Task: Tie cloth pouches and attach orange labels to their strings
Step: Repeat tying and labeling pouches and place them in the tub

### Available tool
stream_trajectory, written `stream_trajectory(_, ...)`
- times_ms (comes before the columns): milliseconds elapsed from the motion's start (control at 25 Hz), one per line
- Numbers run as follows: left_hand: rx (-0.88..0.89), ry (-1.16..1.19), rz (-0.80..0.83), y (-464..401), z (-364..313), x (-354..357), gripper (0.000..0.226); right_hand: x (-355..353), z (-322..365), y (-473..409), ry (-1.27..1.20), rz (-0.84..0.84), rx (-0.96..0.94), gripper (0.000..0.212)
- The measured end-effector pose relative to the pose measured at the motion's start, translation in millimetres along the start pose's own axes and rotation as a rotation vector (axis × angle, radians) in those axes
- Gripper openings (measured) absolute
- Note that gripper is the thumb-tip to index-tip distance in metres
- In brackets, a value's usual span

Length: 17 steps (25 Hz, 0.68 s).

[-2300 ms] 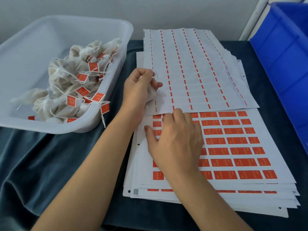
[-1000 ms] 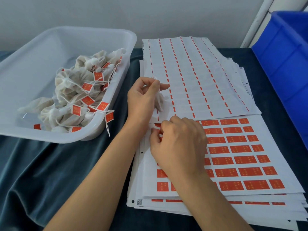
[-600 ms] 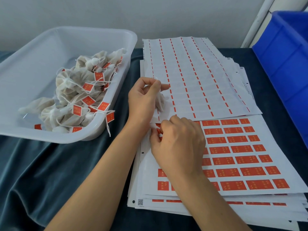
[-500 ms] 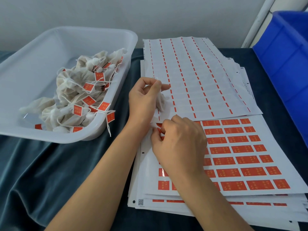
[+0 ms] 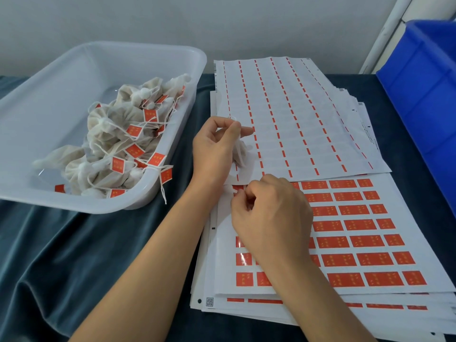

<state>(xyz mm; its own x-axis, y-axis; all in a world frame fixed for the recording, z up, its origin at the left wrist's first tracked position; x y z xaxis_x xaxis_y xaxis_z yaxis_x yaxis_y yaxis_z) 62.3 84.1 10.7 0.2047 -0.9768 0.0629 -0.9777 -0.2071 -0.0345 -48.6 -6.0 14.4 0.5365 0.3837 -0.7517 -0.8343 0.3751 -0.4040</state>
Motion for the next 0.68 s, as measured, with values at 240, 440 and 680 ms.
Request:
stream_trajectory(240, -0.011, 0.014, -0.002, 0.4, -0.1, -0.1, 0.008, 3.6, 8.1, 5.5, 0.046, -0.040, -0.060, 0.036)
stream_trajectory(440, -0.014, 0.014, -0.002, 0.6, -0.2, 0.5, 0.008, 4.0, 5.7, 4.7, 0.026, -0.051, -0.040, 0.030)
stream_trajectory(680, -0.010, 0.013, -0.005, 0.0, -0.4, 0.5, 0.007, 2.2, 4.5, 4.2, 0.014, -0.059, -0.047, 0.025)
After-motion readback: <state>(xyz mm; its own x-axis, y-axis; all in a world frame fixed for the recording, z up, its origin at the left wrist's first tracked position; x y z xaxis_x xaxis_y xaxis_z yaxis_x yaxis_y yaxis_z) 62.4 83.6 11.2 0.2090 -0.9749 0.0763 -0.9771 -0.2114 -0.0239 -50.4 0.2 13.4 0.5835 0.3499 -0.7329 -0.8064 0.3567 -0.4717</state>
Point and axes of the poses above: each hand's wrist, its own y-axis away from the middle knuckle, its own x-axis out of the palm, z = x × y, the point moved 3 cm from there along -y, towards the middle knuckle, and after that the axes turned 11 degrees about -z, right-handed, at the moved point
